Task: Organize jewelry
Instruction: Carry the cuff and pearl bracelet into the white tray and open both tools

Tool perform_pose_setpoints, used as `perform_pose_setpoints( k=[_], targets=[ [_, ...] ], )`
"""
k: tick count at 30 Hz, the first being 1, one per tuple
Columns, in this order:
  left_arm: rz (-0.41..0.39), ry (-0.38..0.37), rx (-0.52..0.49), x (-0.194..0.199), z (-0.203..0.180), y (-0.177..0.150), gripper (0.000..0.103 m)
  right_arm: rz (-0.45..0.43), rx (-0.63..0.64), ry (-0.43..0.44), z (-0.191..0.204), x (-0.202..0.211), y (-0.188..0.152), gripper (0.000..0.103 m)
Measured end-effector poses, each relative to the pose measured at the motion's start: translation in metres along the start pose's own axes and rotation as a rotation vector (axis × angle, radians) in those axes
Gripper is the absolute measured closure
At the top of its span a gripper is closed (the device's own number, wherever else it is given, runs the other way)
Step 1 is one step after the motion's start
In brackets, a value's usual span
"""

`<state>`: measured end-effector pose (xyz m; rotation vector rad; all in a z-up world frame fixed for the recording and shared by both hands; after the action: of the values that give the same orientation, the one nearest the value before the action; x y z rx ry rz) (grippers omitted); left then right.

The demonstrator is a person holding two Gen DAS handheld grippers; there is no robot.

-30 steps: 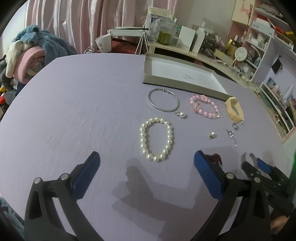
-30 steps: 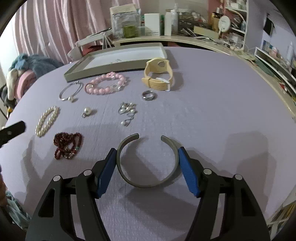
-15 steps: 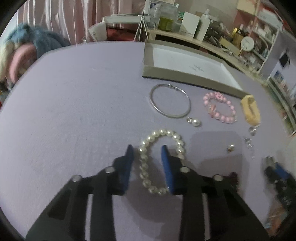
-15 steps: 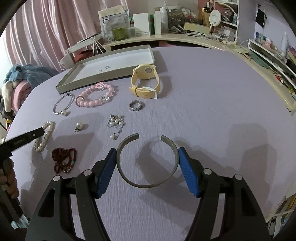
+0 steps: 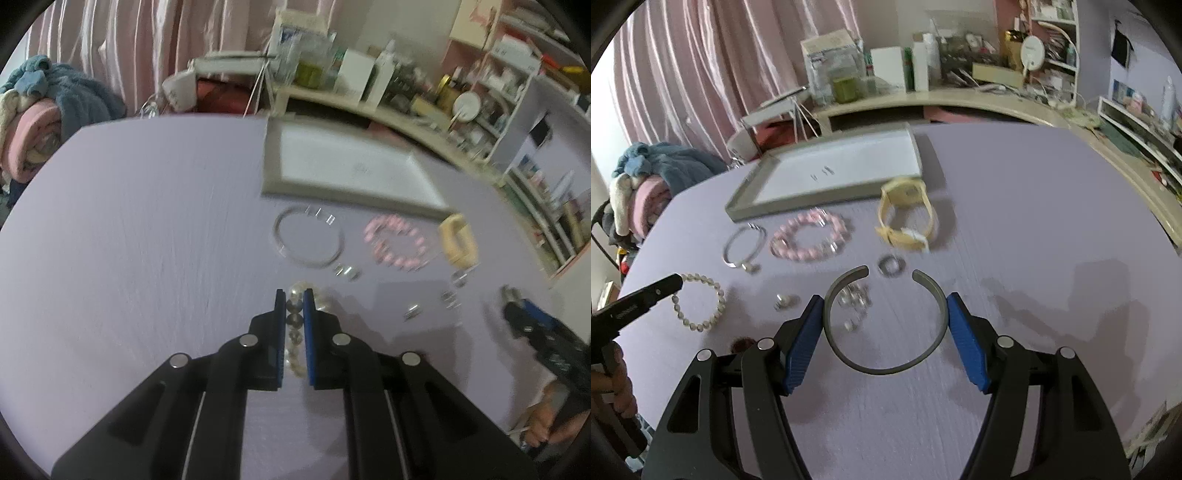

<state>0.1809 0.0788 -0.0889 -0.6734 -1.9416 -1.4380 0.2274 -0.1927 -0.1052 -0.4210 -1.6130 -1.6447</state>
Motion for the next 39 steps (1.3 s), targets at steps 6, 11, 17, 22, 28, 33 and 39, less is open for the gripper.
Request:
perform_pose_setpoints(
  k=[6,11,17,22,28,33,39],
  targets=[
    [-0.073,-0.072,-0.017,0.034,-0.019,0.034,0.094,-0.036,0.026,0.042,0.011,0.003,0.027,0.034],
    [-0.126,-0.088,-0.034,0.053,-0.029,0.066,0.094,-0.075,0.048,0.072,0.019,0.004,0.049,0.034],
    [-0.176,-0.086,-0.060,0.062,-0.036,0.105,0.094,-0.127,0.082,0.093,0.028,0.003,0.081,0.034],
    [-0.197,-0.085,-0.086,0.057,-0.043,0.135,0.094,-0.159,0.100,0.096,0.030,-0.003,0.109,0.034],
    [-0.185,-0.110,-0.109,0.033,-0.054,0.175,0.094,-0.177,0.116,0.104,0.034,-0.019,0.143,0.034],
    [-0.157,-0.124,-0.124,0.002,-0.062,0.203,0.094,-0.171,0.114,0.106,0.036,-0.040,0.169,0.034],
    [-0.106,-0.115,-0.126,-0.051,-0.061,0.223,0.094,-0.138,0.127,0.081,0.032,-0.080,0.188,0.034]
  ],
)
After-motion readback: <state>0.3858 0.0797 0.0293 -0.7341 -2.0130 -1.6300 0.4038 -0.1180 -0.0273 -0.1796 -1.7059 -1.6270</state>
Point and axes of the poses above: each gripper's, at about its wrist camera, not at the fingertips, and x roughly against the way its jaws point, z to its left, y to its top, the point moved 6 cm from there along -x, roughly the way its jaws point, and after that the axes turned 2 degrees about -z, right-handed, at the moved point
